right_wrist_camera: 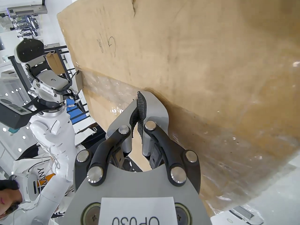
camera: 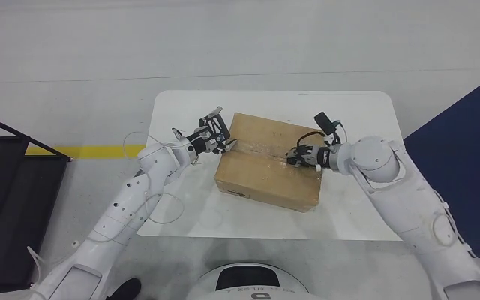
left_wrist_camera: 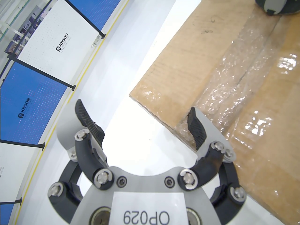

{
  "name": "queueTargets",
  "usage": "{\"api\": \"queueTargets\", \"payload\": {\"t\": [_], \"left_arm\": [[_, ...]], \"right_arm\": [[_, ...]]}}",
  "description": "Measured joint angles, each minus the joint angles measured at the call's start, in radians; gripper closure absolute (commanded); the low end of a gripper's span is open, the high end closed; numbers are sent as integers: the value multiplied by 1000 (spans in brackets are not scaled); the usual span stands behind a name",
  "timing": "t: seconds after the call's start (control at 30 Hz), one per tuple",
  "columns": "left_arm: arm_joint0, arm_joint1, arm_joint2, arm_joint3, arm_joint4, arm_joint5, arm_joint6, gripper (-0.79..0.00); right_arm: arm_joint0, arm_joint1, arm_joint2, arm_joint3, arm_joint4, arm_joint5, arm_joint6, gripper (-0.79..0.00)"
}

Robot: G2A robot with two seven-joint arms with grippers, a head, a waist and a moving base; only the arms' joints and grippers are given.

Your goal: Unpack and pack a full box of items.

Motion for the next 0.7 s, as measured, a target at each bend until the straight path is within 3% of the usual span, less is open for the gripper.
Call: {"api": "queueTargets", "payload": {"t": [0.27,0.53,0.7], "left_arm": [[0,0,0,0,0,0,0,-785],[0,0,0,0,0,0,0,-785],[18,3,-30,-23,-27,38,25,-785]], "right_arm": [[-162,44,213,-25,10,-64,43,0],[-278,59,401,-73,105,-118,25,0],[-283,50,506,11,288,-264,-20,0]]}}
